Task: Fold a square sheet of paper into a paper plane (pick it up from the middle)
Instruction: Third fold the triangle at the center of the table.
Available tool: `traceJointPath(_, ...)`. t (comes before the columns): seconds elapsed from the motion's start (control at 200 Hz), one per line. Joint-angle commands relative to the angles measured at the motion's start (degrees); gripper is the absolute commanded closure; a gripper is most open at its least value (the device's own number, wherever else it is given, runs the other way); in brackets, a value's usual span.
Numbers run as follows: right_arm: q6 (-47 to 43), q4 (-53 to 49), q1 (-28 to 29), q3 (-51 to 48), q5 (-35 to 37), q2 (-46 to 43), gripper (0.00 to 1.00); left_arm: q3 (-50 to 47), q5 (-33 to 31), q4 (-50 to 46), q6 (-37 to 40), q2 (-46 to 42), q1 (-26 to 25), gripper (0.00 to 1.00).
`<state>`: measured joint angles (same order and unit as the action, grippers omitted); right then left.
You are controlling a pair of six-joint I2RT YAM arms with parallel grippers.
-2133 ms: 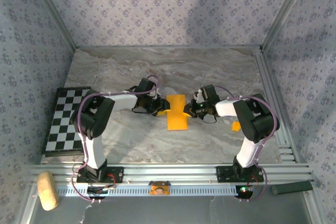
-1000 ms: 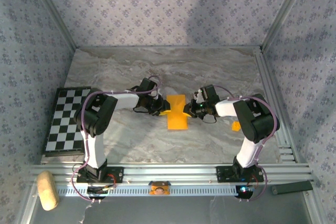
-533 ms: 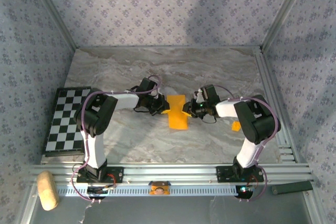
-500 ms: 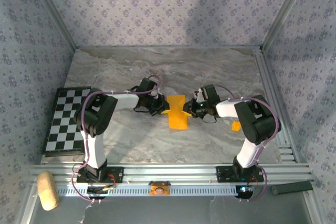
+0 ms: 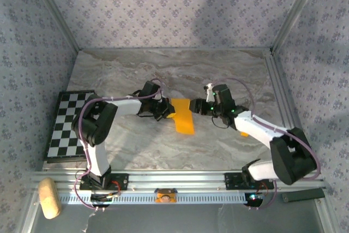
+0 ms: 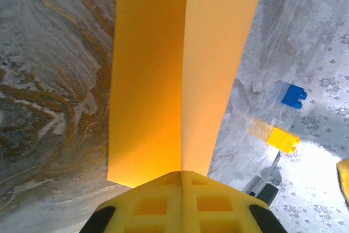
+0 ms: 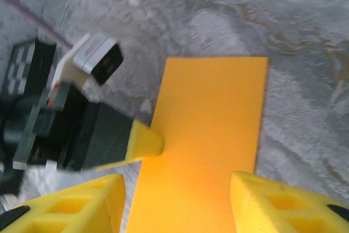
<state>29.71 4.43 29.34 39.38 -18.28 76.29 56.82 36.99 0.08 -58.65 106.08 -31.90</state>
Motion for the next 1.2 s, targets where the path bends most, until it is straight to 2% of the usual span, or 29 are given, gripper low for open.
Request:
traceJointPath(0.0,-16.46,-1.23,8.33,-2.43,10.74,-3.11,0.45,-0.2,-0.08,-0.88,-1.22,-1.76,0.24,0.98)
traceJointPath(0.085,-24.92,0.67,14.36,-3.67,13.69,-4.26,0.45,-0.17,-0.22,-0.96,-1.37,-1.79,0.26,0.98)
traceJointPath(0.195,-30.0,2.46,19.91,-4.56,16.52,-4.38,0.46,0.02,-0.43,-1.14,-1.33,-1.8,0.26,0.98)
traceJointPath(0.315,-37.19,6.37,27.92,-6.57,25.49,-2.53,0.46,0.3,-0.56,-1.57,-0.97,-1.67,0.38,0.98)
traceJointPath(0.495,-38.46,9.1,33.89,-6.02,37.44,2.77,0.45,0.11,-0.61,-1.75,-0.94,-1.76,0.49,0.98)
traceJointPath(0.6,-39.0,11.48,35.2,-6.07,42.89,5.93,0.45,0.02,-0.52,-1.75,-0.85,-1.84,0.58,0.98)
traceJointPath(0.84,-38.77,12.96,36.53,-5.55,47.93,11.26,0.48,0.31,-0.34,-2.36,-0.32,-1.76,0.83,0.98)
traceJointPath(1.114,-37.87,13.88,36.4,-6.34,48.33,12.25,0.6,0.2,-0.2,-2.27,-0.2,-1.77,1.03,0.98)
traceJointPath(1.199,-37.66,13.59,36.4,-6.21,48.01,12.29,0.67,0.22,-0.06,-2.28,-0.1,-1.76,0.97,0.98)
